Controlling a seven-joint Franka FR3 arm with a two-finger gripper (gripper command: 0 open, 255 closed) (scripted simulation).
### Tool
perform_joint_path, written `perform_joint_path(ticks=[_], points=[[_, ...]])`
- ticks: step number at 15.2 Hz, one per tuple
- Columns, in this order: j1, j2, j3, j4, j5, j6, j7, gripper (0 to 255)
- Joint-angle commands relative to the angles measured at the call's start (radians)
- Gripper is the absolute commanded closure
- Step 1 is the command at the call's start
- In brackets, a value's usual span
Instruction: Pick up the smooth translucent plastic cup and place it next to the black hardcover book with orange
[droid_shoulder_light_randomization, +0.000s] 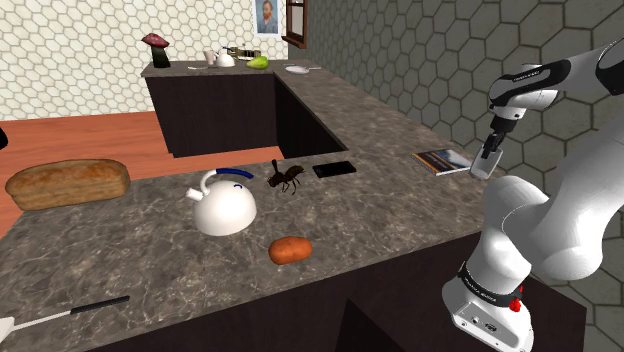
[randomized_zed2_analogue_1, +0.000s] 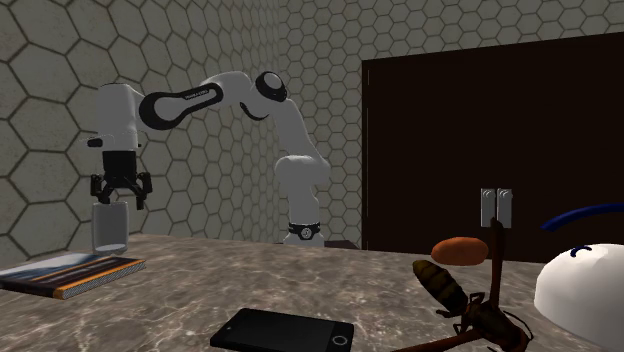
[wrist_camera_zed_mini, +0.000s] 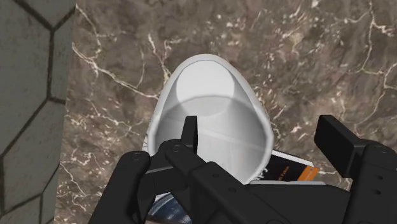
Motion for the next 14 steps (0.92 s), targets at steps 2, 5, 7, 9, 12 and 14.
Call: perform_joint_path(ticks=[2,5,7,9,12,14], points=[[0.000,0.000,0.000,0.000,0.000,0.000,0.000,0],[-0.047,0.044,0.060,0.059,0.056,-0.081,-0.036,0],[-0.057,0.053,0.074,0.077,0.068,-0.103,-0.044,0],[-0.057,0.053,0.074,0.077,0.068,-0.103,-0.044,0],[-0.057,0.053,0.074,0.077,0.068,-0.103,-0.044,0],[-0.057,0.053,0.074,0.077,0.068,-0.103,-0.044,0]])
